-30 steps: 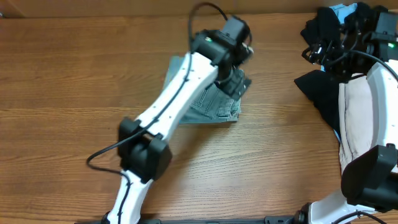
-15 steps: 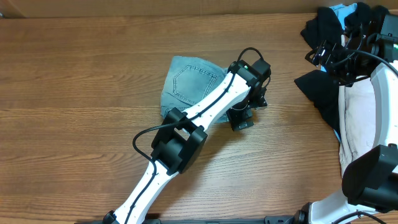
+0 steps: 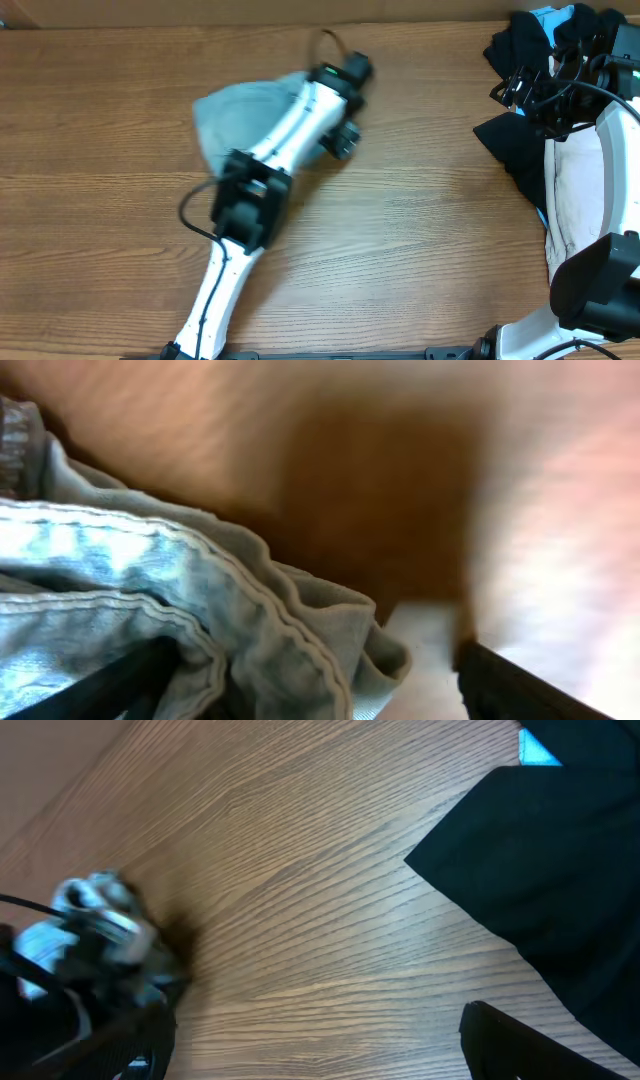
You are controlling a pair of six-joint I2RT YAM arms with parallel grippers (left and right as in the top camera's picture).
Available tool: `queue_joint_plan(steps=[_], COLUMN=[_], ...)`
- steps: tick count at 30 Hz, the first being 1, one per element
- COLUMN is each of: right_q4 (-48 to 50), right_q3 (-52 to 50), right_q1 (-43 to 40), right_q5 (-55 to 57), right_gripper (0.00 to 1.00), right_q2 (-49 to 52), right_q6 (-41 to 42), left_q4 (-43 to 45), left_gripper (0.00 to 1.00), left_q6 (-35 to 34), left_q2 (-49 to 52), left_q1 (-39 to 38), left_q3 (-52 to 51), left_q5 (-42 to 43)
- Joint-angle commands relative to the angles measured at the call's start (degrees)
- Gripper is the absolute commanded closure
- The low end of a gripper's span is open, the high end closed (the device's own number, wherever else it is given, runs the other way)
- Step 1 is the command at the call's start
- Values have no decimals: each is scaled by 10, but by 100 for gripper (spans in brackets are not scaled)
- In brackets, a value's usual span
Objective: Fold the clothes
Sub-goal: 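Grasp the folded shorts bundle with the left gripper and drag it to the upper-left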
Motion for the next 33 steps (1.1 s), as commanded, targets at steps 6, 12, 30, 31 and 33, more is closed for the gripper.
queue_joint_plan(steps=[6,12,30,31,33], right_q4=[1,1,-2,-1,-3], right_q3=[-1,-1,-1,-1,-1], right_q1=[2,2,2,2,2], right_q5=[-1,-1,-1,-1,-1], right_gripper=[5,5,5,5,5], right_q2=[-2,-2,-2,-2,-2], right_q6=[-6,-6,-6,-6,-6], left_q4=[129,290,-275,-275,-275], left_gripper=[0,0,0,0,0], left_q6=[-150,-182,-149,-157,-160], left_q2=[47,47,37,37,37], left_q1=[237,355,376,371,365], left_q3=[-11,-11,479,462,428], left_q5=[61,211,229,230,216])
